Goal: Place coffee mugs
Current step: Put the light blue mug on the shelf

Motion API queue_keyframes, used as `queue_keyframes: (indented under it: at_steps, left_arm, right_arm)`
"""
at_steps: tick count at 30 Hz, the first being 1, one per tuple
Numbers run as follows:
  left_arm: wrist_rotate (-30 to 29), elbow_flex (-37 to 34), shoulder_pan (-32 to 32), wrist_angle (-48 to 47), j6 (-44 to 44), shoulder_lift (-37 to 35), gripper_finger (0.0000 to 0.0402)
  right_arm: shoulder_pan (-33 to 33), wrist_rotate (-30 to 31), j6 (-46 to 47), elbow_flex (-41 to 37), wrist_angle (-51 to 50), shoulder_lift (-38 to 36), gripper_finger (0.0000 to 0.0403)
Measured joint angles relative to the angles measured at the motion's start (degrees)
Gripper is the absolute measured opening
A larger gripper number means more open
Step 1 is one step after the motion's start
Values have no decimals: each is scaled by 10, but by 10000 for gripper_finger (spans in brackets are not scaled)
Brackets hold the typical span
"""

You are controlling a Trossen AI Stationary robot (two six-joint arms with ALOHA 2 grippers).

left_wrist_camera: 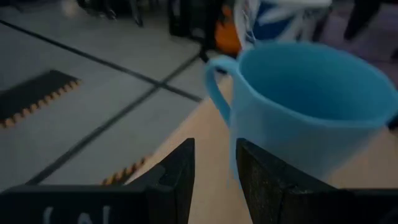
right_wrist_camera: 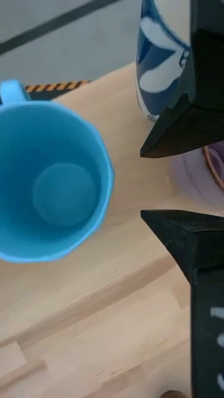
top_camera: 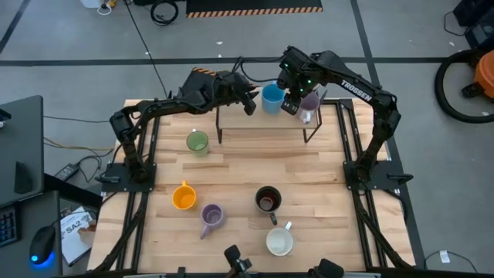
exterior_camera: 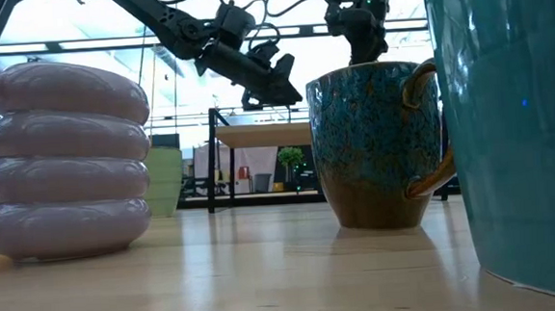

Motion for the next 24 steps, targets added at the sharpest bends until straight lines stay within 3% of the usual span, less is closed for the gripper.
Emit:
queue_keyframes:
  at_steps: [12,18,24]
  left_arm:
    - [159,43,-6,-127,42,-1,123]
    - [124,42,-29,-125,44,4,123]
    - [41,42,-45,-112,41,8,123]
  right_arm:
    - [3,28,12,0,14,-18,151]
    - [0,42,12,0,33,-35,151]
    - [-8,88,17,0,38,-57,151]
